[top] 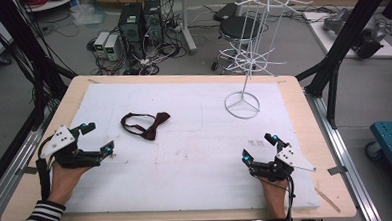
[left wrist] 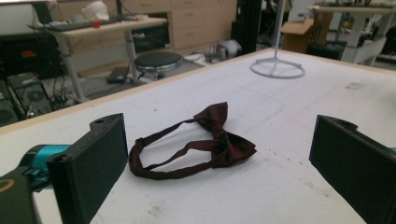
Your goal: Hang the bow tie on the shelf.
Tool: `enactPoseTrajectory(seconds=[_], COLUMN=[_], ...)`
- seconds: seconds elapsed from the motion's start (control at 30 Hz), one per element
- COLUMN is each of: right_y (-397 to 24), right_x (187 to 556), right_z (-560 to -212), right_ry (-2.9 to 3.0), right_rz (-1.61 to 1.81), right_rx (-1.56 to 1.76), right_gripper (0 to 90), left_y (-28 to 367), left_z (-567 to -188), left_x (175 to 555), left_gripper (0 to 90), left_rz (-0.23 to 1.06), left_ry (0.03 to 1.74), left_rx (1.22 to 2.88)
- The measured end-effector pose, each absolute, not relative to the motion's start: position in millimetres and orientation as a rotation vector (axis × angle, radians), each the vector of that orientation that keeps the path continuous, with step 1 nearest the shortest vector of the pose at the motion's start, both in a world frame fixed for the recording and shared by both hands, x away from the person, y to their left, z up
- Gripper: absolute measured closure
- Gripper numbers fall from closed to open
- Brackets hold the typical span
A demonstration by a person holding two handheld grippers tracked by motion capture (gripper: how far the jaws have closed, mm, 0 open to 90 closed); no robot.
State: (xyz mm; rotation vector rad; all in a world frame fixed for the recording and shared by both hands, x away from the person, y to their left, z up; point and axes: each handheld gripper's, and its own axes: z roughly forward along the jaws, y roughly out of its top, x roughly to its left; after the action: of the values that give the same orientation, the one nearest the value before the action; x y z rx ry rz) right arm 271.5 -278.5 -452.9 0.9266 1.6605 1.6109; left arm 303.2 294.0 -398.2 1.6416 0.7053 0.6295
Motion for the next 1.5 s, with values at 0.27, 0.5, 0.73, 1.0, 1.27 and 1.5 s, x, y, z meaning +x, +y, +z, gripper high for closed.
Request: enactPoseTrajectory(seconds=[0.27,0.5,0.73,1.0,1.27,1.5], right_y=[-278,-278,-278,-278,-278,-278], right_x=[272,272,271,272,271,272], right_z=[-453,-453,-453,-453,-453,-453], right_ry=[1.66,1.662,1.66,1.659,1.661,1.66], right_rz=[1.609,1.604,1.608,1.608,1.608,1.609], right_rx=[0.926,0.917,0.925,0.924,0.924,0.925], right_gripper=[1.6,1.6,1.6,1.6,1.6,1.6], left_y=[276,253,232,204,185,169], left_z=[-383,-380,-377,-378,-381,-390], left_x=[319,336,350,364,379,391], left_gripper=[4.9,4.9,4.9,4.9,4.9,4.9], left_rz=[0.581,0.531,0.497,0.483,0.469,0.435], left_ry=[0.728,0.752,0.747,0.804,0.838,0.874], left_rx=[1.778,1.917,2.016,2.124,2.202,2.253])
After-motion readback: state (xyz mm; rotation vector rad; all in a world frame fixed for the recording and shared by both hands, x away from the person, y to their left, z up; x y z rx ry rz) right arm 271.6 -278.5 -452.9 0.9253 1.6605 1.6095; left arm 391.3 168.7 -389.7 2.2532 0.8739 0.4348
